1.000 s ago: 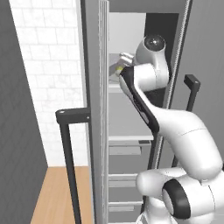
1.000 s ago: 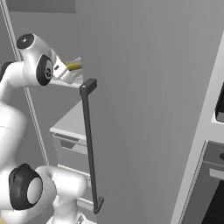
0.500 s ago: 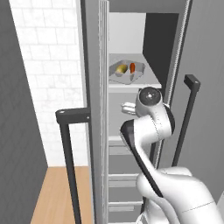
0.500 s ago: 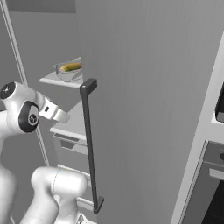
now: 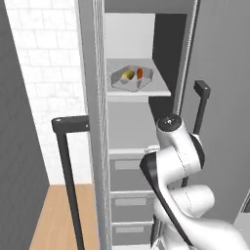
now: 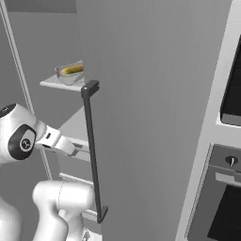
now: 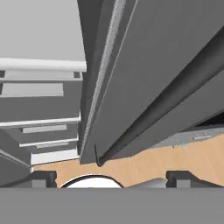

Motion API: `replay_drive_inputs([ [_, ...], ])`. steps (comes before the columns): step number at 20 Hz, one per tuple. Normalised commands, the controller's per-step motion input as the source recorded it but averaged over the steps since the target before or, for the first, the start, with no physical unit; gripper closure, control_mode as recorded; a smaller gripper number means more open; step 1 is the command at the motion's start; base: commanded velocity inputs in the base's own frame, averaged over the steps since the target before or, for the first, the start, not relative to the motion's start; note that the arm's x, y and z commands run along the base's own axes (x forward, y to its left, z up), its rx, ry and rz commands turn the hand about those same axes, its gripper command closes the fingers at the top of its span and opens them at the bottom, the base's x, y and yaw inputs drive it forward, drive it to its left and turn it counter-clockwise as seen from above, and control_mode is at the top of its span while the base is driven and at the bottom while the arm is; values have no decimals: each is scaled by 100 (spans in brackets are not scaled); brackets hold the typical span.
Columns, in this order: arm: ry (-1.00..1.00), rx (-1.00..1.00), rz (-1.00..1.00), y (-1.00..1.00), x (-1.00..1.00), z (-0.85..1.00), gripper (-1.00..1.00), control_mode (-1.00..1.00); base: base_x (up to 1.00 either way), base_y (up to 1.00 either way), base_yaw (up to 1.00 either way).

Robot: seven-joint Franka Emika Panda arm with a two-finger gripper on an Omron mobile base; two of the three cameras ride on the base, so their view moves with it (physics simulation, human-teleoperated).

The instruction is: Take the meat container that has the steak and place it on the second highest rack of the freezer. Then take the vegetable container that has the cucumber and carrot and place it on the highest rack of the freezer.

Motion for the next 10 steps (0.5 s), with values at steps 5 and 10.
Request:
replay_drive_inputs([
  [5, 0, 0, 0, 0, 0, 0, -100, 100, -68, -100, -44],
  [10, 0, 0, 0, 0, 0, 0, -100, 100, -2, -100, -59],
])
